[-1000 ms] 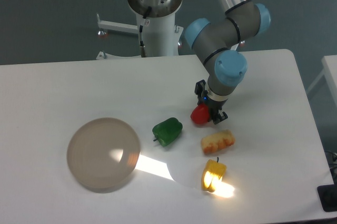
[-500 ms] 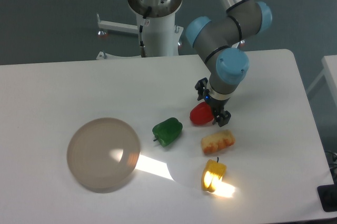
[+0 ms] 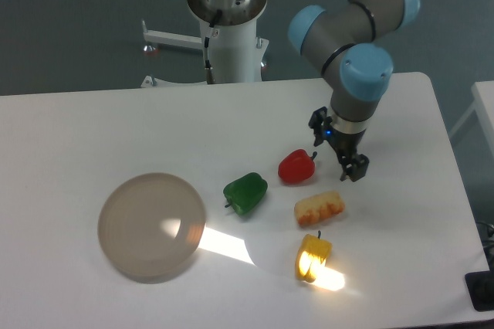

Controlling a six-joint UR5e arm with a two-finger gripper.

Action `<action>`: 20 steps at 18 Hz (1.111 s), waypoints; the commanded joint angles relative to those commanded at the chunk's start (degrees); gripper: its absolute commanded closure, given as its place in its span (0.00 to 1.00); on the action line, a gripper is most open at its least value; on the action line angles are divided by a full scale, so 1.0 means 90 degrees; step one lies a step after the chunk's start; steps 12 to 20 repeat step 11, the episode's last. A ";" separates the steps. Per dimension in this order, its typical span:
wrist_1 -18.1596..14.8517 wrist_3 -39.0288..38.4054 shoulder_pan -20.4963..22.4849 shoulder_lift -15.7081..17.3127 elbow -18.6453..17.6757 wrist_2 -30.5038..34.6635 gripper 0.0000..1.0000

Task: Place the red pepper on the table
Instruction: 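Open the gripper and raise it away from the red pepper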

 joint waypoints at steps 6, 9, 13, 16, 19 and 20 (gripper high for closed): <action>0.0010 -0.0010 0.0127 -0.0088 0.0254 0.0019 0.00; 0.0010 -0.0039 0.0117 -0.0127 0.0284 0.0020 0.00; 0.0010 -0.0078 0.0108 -0.0176 0.0362 0.0020 0.00; 0.0010 -0.0078 0.0108 -0.0176 0.0362 0.0020 0.00; 0.0010 -0.0078 0.0108 -0.0176 0.0362 0.0020 0.00; 0.0010 -0.0078 0.0108 -0.0176 0.0362 0.0020 0.00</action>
